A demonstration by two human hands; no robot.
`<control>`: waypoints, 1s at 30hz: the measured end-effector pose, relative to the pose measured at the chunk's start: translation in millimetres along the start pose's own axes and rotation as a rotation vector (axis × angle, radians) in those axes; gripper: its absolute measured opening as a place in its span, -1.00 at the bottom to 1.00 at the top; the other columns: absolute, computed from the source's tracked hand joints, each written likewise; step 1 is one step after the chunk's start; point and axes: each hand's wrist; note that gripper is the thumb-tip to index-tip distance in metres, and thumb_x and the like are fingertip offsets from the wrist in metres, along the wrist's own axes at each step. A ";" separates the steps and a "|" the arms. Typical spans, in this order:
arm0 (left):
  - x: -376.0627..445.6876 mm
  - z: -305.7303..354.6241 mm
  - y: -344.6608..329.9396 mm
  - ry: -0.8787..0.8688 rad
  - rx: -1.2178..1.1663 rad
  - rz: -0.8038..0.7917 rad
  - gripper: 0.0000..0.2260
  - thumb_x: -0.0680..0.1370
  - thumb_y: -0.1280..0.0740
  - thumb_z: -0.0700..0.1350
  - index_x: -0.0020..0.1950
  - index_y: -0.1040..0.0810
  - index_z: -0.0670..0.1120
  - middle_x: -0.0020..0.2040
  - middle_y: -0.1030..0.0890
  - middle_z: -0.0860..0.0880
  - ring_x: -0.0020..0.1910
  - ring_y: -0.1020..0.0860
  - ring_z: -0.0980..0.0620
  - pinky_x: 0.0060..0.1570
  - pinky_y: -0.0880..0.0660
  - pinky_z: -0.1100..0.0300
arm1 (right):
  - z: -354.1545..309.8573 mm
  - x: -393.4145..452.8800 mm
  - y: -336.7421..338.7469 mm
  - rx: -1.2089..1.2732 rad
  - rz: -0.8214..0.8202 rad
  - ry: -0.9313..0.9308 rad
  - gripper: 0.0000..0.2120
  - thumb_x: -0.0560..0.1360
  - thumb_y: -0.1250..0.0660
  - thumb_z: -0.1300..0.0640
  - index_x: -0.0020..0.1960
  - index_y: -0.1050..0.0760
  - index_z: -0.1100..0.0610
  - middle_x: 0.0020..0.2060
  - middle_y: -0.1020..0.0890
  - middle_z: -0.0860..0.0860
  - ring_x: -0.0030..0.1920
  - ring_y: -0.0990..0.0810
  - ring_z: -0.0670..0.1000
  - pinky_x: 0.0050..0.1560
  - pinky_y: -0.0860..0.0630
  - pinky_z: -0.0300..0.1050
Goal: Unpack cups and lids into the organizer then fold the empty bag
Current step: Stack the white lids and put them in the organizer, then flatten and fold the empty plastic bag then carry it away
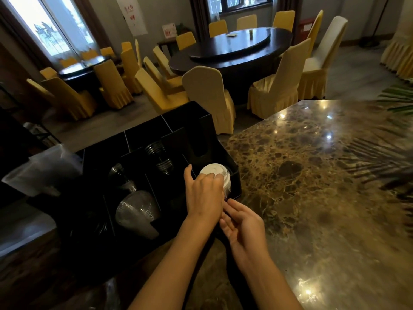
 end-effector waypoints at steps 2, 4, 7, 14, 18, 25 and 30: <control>-1.4 0.0 4.2 0.002 -0.013 -0.030 -0.93 0.53 -0.35 -0.08 -0.08 -0.62 -0.04 -0.15 -0.68 0.01 -0.02 -0.62 -0.01 0.47 -0.11 -0.17 | -1.9 -7.2 1.4 -0.051 -0.009 0.020 -0.74 0.58 -0.17 0.37 0.14 -0.59 0.22 -0.04 -0.76 0.13 -0.11 -0.76 0.09 -0.18 -0.63 -0.12; -8.5 -1.1 12.5 0.011 -0.108 -0.013 -0.90 0.55 -0.33 -0.09 -0.02 -0.63 -0.05 -0.07 -0.68 0.01 0.08 -0.60 0.01 0.49 -0.07 -0.14 | -4.8 -16.7 2.1 -0.103 -0.019 0.054 -0.74 0.57 -0.19 0.36 0.14 -0.60 0.23 -0.05 -0.76 0.14 -0.14 -0.75 0.08 -0.19 -0.62 -0.12; -36.9 -11.7 36.0 0.067 -0.312 0.151 -0.79 0.55 -0.36 -0.14 0.16 -0.65 -0.08 0.16 -0.67 -0.02 0.23 -0.55 0.02 0.46 -0.17 -0.05 | -7.2 -33.0 0.8 -0.199 -0.045 0.088 -0.76 0.57 -0.19 0.35 0.10 -0.61 0.23 -0.08 -0.77 0.15 -0.25 -0.73 0.05 -0.21 -0.59 -0.11; -177.1 -69.3 87.5 0.385 -0.640 0.407 -0.81 0.56 -0.37 -0.18 0.15 -0.65 -0.02 0.10 -0.57 0.17 0.16 -0.52 0.17 0.23 -0.47 0.09 | 36.8 -82.3 -11.9 -0.556 -0.228 0.005 -0.77 0.55 -0.22 0.33 0.01 -0.65 0.18 -0.12 -0.76 0.14 -0.28 -0.68 0.02 -0.27 -0.58 -0.12; -256.4 -110.0 103.2 0.578 -0.613 0.419 -0.80 0.58 -0.36 -0.21 0.18 -0.63 -0.06 0.14 -0.58 0.11 0.19 -0.52 0.13 0.18 -0.35 0.48 | 87.1 -115.0 -18.7 -0.766 -0.356 -0.067 -0.83 0.53 -0.31 0.32 0.06 -0.62 0.18 -0.14 -0.76 0.12 -0.19 -0.67 0.08 -0.12 -0.56 -0.05; -417.5 -200.4 118.4 1.155 -0.527 0.849 -0.80 0.57 -0.33 -0.25 0.05 -0.60 0.04 -0.05 -0.58 0.20 -0.05 -0.53 0.44 -0.14 -0.43 0.55 | 155.2 -161.3 -15.3 -1.058 -0.461 -0.097 -0.85 0.61 -0.24 0.32 0.08 -0.55 0.17 -0.10 -0.70 0.13 -0.18 -0.63 0.09 -0.23 -0.50 -0.08; -507.4 -256.2 110.5 1.611 -0.650 0.925 -0.90 0.58 -0.33 -0.11 0.07 -0.59 0.00 -0.07 -0.58 0.12 -0.08 -0.57 0.17 -0.21 -0.51 0.27 | 177.9 -183.1 0.6 -1.227 -0.502 -0.063 -0.77 0.61 -0.27 0.29 0.23 -0.56 0.18 -0.14 -0.64 0.17 -0.26 -0.53 0.12 -0.23 -0.46 -0.05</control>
Point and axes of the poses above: each hand's wrist, its own x-axis towards the middle knuckle, its own y-axis out of the back of the hand, z = x × y
